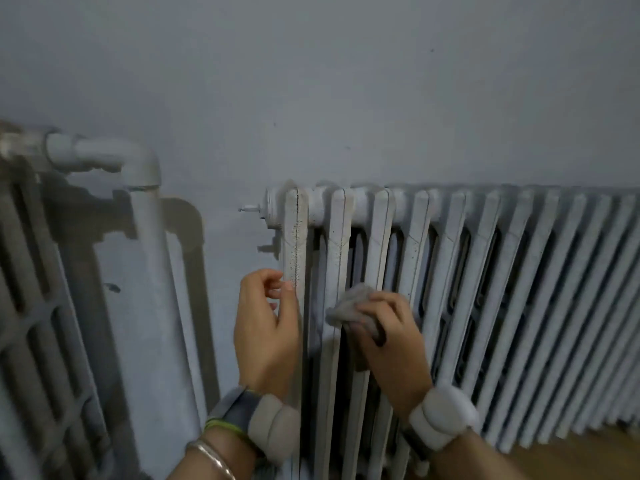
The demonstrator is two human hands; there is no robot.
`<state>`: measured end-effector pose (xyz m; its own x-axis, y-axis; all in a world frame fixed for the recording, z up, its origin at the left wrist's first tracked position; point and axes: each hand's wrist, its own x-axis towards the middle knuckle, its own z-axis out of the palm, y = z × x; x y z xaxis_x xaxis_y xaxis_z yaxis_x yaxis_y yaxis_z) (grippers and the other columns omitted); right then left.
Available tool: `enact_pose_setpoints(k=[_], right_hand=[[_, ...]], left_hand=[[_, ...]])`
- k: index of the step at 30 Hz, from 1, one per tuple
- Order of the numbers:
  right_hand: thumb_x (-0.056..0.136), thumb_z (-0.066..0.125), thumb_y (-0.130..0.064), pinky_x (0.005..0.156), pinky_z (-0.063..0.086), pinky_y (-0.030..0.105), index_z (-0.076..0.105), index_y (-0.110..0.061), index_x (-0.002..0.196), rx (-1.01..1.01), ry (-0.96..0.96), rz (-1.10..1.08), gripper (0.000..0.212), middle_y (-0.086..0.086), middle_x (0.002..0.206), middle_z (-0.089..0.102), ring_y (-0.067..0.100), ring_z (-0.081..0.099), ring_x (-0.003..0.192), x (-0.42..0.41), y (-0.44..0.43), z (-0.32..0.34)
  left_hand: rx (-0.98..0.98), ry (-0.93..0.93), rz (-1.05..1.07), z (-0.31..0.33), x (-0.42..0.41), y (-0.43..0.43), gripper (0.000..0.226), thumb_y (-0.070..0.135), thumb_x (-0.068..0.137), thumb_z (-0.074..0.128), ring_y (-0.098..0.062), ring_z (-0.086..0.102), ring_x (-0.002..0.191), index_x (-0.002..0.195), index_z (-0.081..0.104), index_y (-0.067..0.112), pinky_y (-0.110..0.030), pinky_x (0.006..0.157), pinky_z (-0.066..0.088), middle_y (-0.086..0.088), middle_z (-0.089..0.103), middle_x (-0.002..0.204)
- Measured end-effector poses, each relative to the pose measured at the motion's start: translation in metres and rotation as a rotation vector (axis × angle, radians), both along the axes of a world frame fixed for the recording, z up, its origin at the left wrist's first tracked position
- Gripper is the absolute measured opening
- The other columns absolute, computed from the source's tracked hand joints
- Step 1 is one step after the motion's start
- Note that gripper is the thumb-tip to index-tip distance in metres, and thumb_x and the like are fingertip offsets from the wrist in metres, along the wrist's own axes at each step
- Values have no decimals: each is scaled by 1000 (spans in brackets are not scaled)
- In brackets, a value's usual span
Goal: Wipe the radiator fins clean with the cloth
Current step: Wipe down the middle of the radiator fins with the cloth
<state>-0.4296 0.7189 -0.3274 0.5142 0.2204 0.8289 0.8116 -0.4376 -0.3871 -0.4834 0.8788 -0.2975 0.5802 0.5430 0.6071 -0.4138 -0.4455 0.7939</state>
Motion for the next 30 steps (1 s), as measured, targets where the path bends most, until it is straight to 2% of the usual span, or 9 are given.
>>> enact_pose_setpoints(k=[4, 7, 9, 13, 16, 21, 24, 27, 30], right_hand=[[85, 68, -12, 97, 30, 3, 62, -13, 105, 220, -60, -104, 20, 0, 119, 45, -11, 41, 107, 9, -6, 49], [86, 68, -10, 97, 27, 1, 61, -9, 108, 290, -120, -167, 23, 7, 122, 43, -1, 40, 110, 27, -7, 71], [85, 69, -9, 98, 29, 5, 62, -8, 108, 294, -159, -170, 23, 7, 121, 42, 5, 41, 113, 39, -4, 80], [83, 69, -7, 96, 27, 3, 61, -8, 107, 247, -159, -154, 25, 10, 120, 44, 6, 41, 109, 55, 1, 79], [83, 69, -7, 97, 28, 3, 60, -9, 105, 204, -141, -122, 23, 8, 118, 42, 5, 40, 108, 58, 0, 64], [81, 70, -6, 97, 29, 2, 60, -8, 99, 172, -133, 0, 21, -4, 109, 37, -17, 37, 108, 50, -7, 31], [76, 76, -9, 97, 32, 3, 62, -6, 100, 61, -93, -75, 28, 1, 112, 41, -11, 39, 103, 54, -11, 3], [79, 73, -6, 94, 35, 4, 62, -13, 103, -66, 24, -103, 27, -4, 119, 39, 3, 45, 102, 61, -20, -24], [87, 63, -5, 82, 46, 10, 59, -6, 97, -109, 64, -20, 11, -11, 105, 55, 9, 60, 94, 52, -29, -38]], left_hand=[[100, 138, -123, -3, 3, -13, 13, 38, 95, 47, 8, 56, 90, 107, 54, 38, -20, 82, 48, 22, 60, 94], [161, 219, -176, -8, 10, -23, 31, 36, 98, 42, 9, 49, 107, 128, 48, 38, -17, 98, 37, 22, 54, 121], [212, 242, -161, -10, 15, -29, 36, 32, 100, 38, 6, 46, 113, 135, 44, 33, -8, 96, 33, 19, 49, 128], [153, 299, -156, -17, 32, -39, 38, 30, 100, 36, -8, 51, 120, 137, 44, 27, -29, 104, 40, 10, 54, 131], [57, 315, -155, -19, 40, -41, 32, 33, 100, 36, -4, 54, 106, 129, 51, 32, -26, 95, 42, 12, 60, 117], [49, 323, -139, -23, 43, -45, 41, 32, 100, 36, -11, 47, 123, 139, 42, 23, -38, 109, 37, 4, 52, 134], [41, 322, -132, -22, 43, -44, 42, 26, 100, 38, -13, 45, 127, 142, 40, 20, -39, 111, 35, 1, 49, 138], [32, 344, -136, -20, 41, -47, 42, 24, 101, 36, -11, 41, 127, 143, 37, 22, -28, 111, 29, 3, 46, 139], [39, 335, -128, -18, 40, -50, 42, 22, 101, 35, -7, 40, 123, 143, 35, 20, -19, 102, 27, 4, 45, 137]])
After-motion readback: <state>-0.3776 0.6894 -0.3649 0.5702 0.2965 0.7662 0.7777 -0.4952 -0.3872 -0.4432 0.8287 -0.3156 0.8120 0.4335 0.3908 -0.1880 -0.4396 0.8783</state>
